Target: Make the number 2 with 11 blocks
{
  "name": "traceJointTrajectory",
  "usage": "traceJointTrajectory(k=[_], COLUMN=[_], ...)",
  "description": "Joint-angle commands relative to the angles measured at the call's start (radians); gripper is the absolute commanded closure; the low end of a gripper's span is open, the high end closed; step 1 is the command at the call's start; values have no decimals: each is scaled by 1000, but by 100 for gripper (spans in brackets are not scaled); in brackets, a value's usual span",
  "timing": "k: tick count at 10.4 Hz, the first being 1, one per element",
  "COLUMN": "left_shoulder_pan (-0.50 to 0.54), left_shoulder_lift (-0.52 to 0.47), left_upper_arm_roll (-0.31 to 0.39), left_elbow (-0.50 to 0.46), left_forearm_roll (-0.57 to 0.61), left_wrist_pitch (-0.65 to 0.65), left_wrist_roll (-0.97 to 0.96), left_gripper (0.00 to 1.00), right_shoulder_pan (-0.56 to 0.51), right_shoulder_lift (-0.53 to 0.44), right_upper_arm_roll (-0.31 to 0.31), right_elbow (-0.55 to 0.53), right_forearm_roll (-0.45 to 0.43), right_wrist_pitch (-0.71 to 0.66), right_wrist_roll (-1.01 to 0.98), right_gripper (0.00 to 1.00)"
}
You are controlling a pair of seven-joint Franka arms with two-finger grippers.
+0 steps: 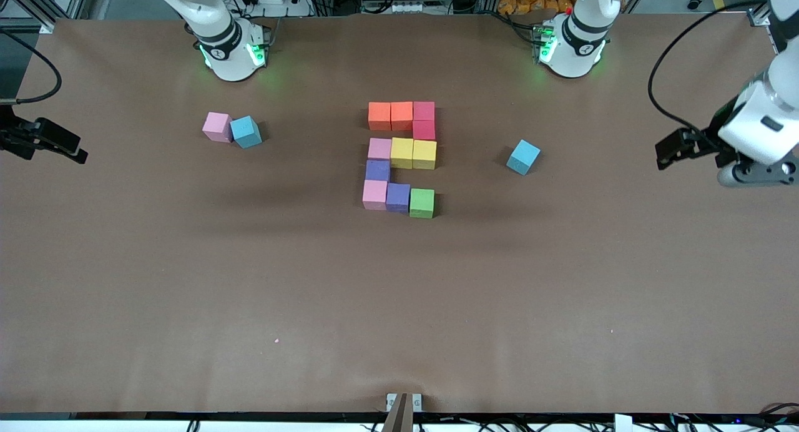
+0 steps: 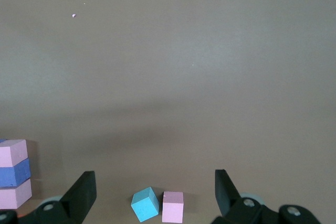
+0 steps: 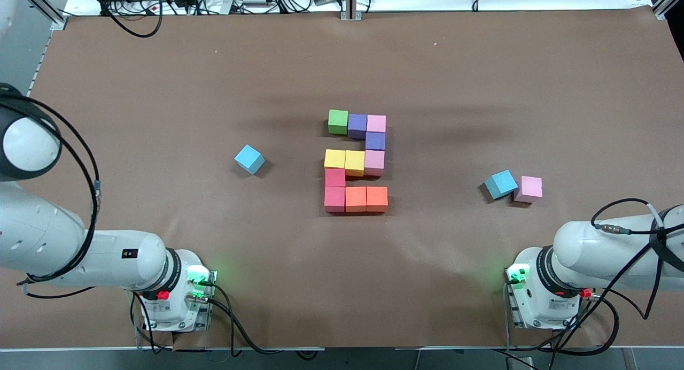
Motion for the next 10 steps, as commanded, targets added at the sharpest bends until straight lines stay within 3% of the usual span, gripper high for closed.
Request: traceJointTrajectory(k=[1,10], left_shoulder_pan=[-38,-44], left_shoulder_lift=[-48,-41], left_upper_arm_roll=[68,64], left_elbow=[-33,12], left_forearm_roll=[-43,-43], left_wrist_pitch=[-39,-59], left_wrist_roll=[95,80], left_gripper=[0,0], right_shoulder_pan=[-11,-6], right_shoulder_lift=[1,2], right_upper_arm_roll=[7,7], right_elbow=[12,14], right_forearm_roll=[0,-7], right_wrist_pitch=[-12,-31], right_wrist_roll=[7,-1], right_gripper=[0,0])
